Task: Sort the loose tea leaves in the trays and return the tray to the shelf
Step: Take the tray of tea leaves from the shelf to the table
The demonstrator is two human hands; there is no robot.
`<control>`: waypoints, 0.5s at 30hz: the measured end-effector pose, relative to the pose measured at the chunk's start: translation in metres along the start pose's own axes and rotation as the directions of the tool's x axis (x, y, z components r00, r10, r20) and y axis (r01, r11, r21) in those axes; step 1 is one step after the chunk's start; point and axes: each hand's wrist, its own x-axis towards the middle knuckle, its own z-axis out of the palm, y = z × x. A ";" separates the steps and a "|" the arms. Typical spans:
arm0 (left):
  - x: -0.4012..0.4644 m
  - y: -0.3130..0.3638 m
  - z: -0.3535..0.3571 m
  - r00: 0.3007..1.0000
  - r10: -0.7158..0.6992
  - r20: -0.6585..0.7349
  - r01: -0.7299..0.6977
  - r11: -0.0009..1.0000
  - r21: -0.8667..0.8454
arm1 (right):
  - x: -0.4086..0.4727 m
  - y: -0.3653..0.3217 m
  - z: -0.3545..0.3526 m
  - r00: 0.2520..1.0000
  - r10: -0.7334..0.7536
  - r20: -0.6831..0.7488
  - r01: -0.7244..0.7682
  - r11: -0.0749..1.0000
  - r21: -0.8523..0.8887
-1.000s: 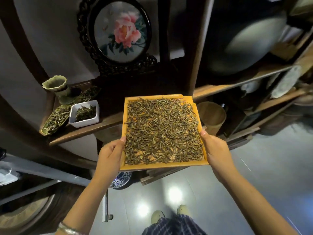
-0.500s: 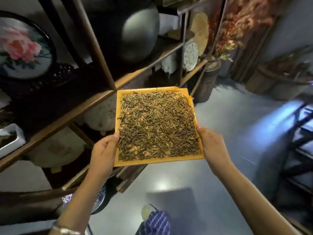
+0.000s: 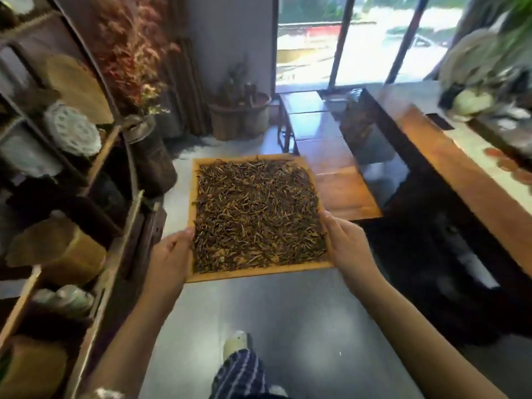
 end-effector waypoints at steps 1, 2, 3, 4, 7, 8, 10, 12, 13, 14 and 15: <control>0.004 0.005 0.022 0.998 0.020 0.061 -0.021 1.000 0.011 | -0.004 0.005 -0.021 0.998 0.032 -0.055 -0.031 0.999 0.022; 0.006 0.012 0.044 0.991 0.036 0.130 -0.039 0.999 0.016 | -0.010 0.009 -0.042 0.992 0.061 -0.113 -0.057 0.997 0.043; 0.007 0.018 0.065 0.979 0.048 0.200 -0.052 0.999 0.014 | -0.015 0.014 -0.062 0.980 0.083 -0.179 -0.073 0.995 0.061; 0.008 0.024 0.088 0.962 0.056 0.268 -0.060 0.998 0.007 | -0.020 0.018 -0.081 0.963 0.102 -0.250 -0.085 0.994 0.075; 0.011 0.045 0.154 0.894 0.100 0.437 -0.113 0.994 0.004 | -0.032 0.028 -0.132 0.883 0.162 -0.440 -0.128 0.986 0.106; 0.011 0.052 0.177 0.863 0.118 0.491 -0.141 0.990 0.009 | -0.037 0.031 -0.147 0.850 0.179 -0.495 -0.141 0.983 0.114; 0.010 0.062 0.221 0.792 0.152 0.592 -0.190 0.982 0.002 | -0.044 0.038 -0.176 0.781 0.201 -0.591 -0.174 0.979 0.104; 0.006 0.070 0.264 0.720 0.203 0.664 -0.249 0.968 -0.027 | -0.051 0.047 -0.201 0.696 0.217 -0.684 -0.201 0.974 0.105; 0.005 0.074 0.285 0.677 0.221 0.701 -0.271 0.962 -0.041 | -0.054 0.051 -0.213 0.652 0.228 -0.723 -0.210 0.971 0.116; 0.004 0.078 0.305 0.628 0.235 0.742 -0.287 0.956 -0.060 | -0.056 0.054 -0.223 0.611 0.236 -0.756 -0.221 0.967 0.123; 0.004 0.083 0.325 0.577 0.248 0.778 -0.301 0.950 -0.080 | -0.057 0.056 -0.232 0.574 0.246 -0.781 -0.234 0.963 0.131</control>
